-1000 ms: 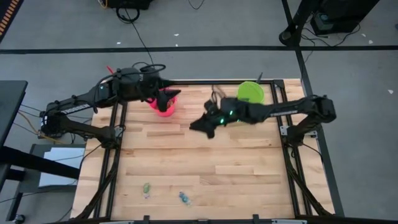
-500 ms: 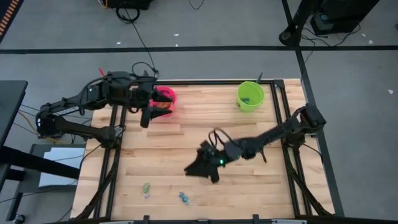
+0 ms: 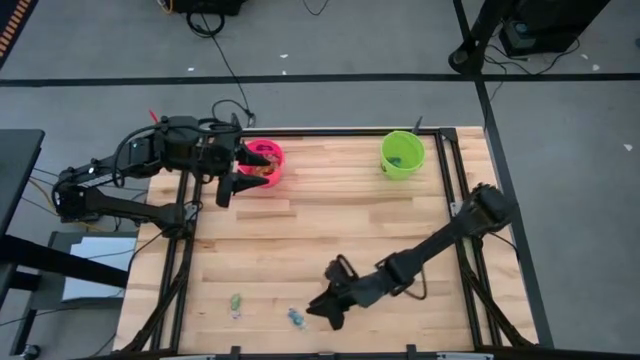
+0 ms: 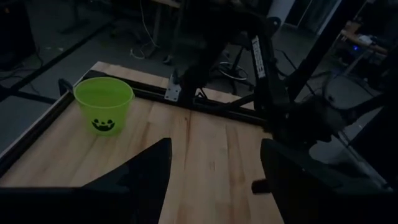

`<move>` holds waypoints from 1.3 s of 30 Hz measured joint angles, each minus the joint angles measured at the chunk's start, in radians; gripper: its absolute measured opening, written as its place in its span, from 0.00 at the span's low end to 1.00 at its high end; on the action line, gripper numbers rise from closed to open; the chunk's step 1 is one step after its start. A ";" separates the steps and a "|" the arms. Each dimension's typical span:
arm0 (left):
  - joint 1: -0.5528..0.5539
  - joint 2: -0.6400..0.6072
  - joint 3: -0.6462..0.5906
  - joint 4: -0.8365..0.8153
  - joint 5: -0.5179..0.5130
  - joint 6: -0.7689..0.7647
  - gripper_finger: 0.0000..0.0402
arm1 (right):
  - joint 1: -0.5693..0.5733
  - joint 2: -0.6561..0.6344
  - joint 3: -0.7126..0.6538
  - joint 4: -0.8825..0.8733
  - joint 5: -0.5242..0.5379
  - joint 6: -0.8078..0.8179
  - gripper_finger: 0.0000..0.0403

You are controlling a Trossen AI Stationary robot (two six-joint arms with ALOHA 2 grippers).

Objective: Sort candy by brand, put in halloween buckets
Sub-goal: Put the blue candy into the green bucket

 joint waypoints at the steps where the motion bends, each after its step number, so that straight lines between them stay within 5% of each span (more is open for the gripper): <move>1: 0.000 0.000 0.000 0.001 -0.001 -0.001 0.63 | -0.002 0.026 0.030 -0.011 -0.027 -0.001 0.42; 14: 0.000 0.004 0.000 -0.001 -0.025 -0.008 0.63 | -0.019 0.204 0.186 -0.286 -0.190 0.026 0.42; 39: 0.000 -0.006 0.000 -0.083 0.057 0.072 0.63 | -0.086 0.202 0.267 -0.381 -0.106 0.032 0.42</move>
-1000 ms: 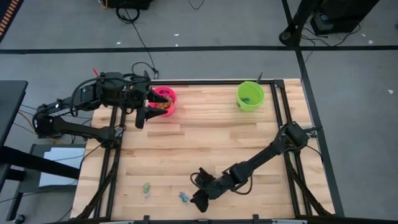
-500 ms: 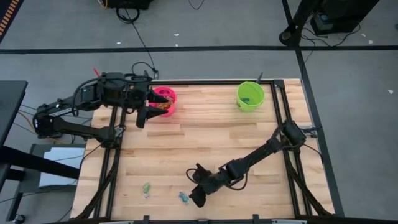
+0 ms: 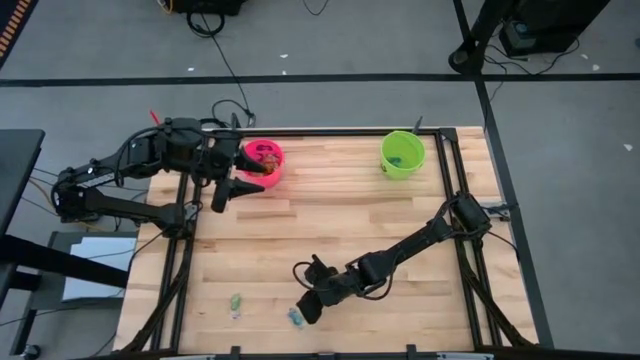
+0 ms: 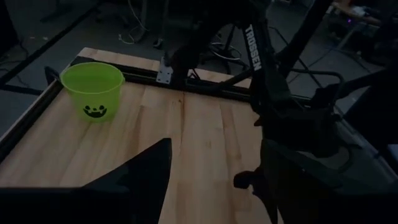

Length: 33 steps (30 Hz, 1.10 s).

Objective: Sort candy by brand, put in halloween buckets
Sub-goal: Put the blue candy into the green bucket

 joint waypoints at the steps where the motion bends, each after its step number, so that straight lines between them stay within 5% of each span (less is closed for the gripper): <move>1: 0.000 0.000 0.000 0.000 0.003 0.000 0.63 | 0.000 0.000 0.000 -0.001 -0.011 0.001 0.42; 18: 0.000 0.000 0.000 0.002 0.005 0.005 0.63 | 0.006 0.025 0.016 0.066 -0.101 0.015 0.42; 24: 0.000 0.000 0.000 0.001 0.005 0.003 0.63 | 0.016 0.192 0.163 0.053 -0.208 0.011 0.42; 33: 0.000 -0.002 0.000 -0.012 0.004 0.002 0.63 | 0.030 0.344 0.381 -0.093 -0.206 0.016 0.42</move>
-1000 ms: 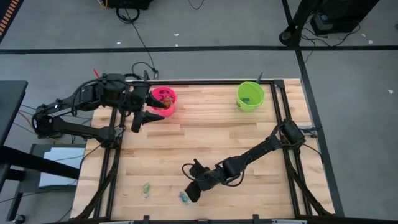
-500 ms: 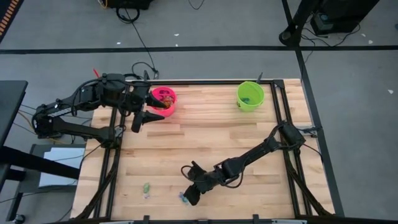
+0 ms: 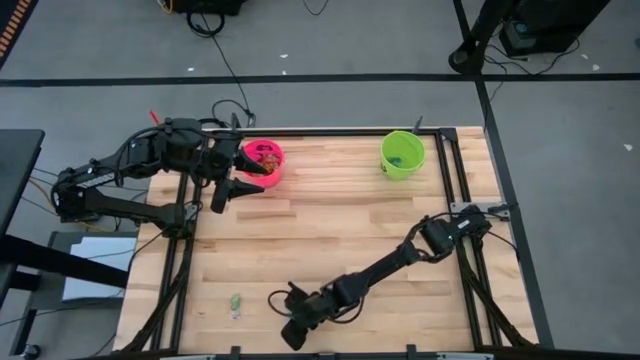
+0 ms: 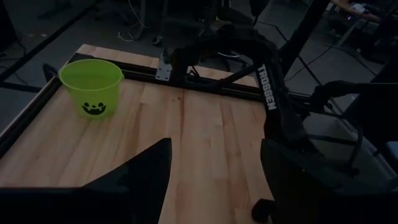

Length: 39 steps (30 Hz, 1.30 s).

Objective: Sort candy by brand, put in halloween buckets
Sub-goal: Put the blue candy into the green bucket

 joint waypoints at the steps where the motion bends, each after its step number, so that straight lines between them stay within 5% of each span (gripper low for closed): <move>1: 0.000 0.000 0.000 0.000 0.000 -0.001 0.63 | 0.002 0.000 0.005 -0.014 0.002 0.004 0.42; 21: 0.000 0.000 0.000 0.001 0.008 -0.023 0.63 | -0.007 -0.119 0.007 -0.147 0.092 -0.123 0.34; 27: 0.000 0.000 0.000 0.007 0.008 -0.023 0.63 | -0.008 -0.090 0.006 -0.239 0.014 -0.166 0.34; 39: 0.000 0.000 0.000 0.007 0.008 -0.023 0.63 | -0.005 -0.082 -0.006 -0.300 0.066 -0.222 0.34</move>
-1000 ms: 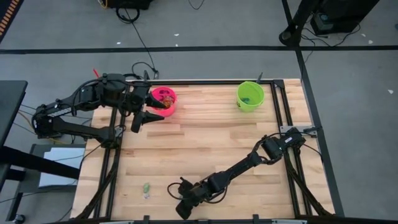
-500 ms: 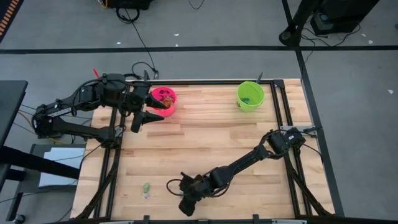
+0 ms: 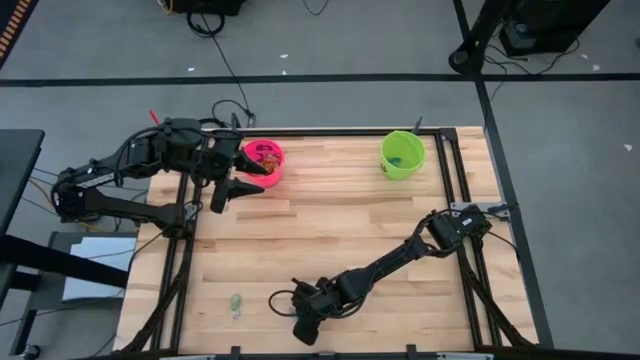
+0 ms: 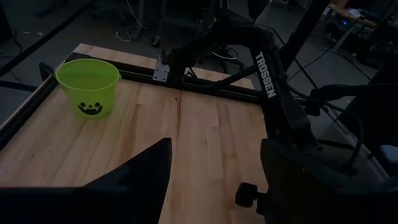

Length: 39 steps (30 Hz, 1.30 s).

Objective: Sort candy by brand, put in halloween buckets
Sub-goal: Put the blue candy into the green bucket

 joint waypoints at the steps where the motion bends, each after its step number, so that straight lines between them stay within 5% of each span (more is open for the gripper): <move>1: 0.000 0.000 0.000 0.000 0.000 0.000 0.63 | 0.000 0.000 -0.004 -0.001 -0.010 0.000 0.34; 11: 0.000 0.000 0.000 0.000 0.000 -0.001 0.63 | 0.003 0.000 -0.036 0.051 -0.035 0.010 0.31; 19: 0.000 0.000 0.000 0.000 0.000 -0.001 0.63 | 0.003 0.000 -0.036 0.049 -0.029 -0.052 0.03; 39: 0.000 0.000 0.000 0.000 0.000 -0.007 0.63 | -0.054 -0.027 0.013 -0.011 0.093 -0.089 0.01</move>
